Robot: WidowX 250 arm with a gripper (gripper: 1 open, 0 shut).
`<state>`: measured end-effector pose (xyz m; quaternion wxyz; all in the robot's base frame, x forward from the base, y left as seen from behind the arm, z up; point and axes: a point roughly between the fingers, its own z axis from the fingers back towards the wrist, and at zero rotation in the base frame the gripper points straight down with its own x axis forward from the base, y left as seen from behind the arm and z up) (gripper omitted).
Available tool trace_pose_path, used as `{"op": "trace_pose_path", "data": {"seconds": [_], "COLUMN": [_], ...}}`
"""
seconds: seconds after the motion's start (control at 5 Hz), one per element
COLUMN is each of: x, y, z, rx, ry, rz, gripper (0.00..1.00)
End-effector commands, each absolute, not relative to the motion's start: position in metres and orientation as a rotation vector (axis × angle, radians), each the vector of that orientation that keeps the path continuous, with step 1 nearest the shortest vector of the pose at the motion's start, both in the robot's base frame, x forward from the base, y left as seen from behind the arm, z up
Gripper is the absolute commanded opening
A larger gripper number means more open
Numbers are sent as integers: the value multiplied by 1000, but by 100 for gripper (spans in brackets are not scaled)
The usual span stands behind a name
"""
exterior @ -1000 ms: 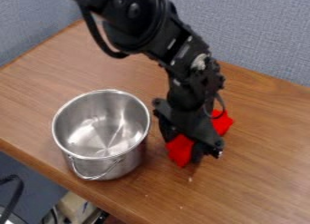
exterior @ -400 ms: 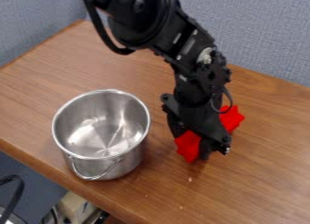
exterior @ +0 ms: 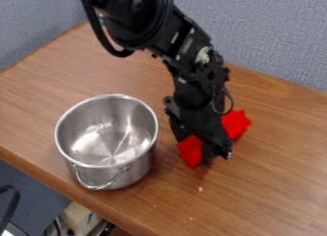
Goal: Put the red object in the metal pot
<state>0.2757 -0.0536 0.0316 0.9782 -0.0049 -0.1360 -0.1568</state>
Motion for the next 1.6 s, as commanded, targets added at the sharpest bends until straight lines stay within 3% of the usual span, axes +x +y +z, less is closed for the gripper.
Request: {"op": "trace_pose_path", "data": {"seconds": [0.0,0.2,0.4,0.8,1.0,1.4], "x": [281,275,277,273,269,272], "y": [-50,-47,-44,-44,-43,-18], "z": [37,32,31,40,55,121], "rx": [-2,5,-7,-12,-20,-8], "ry": [-320,-320,-323,-317,-316,-409], "rz": [-263,-213,-240,-173,-198,-214], "gripper": [0,100,0,0,0,0]}}
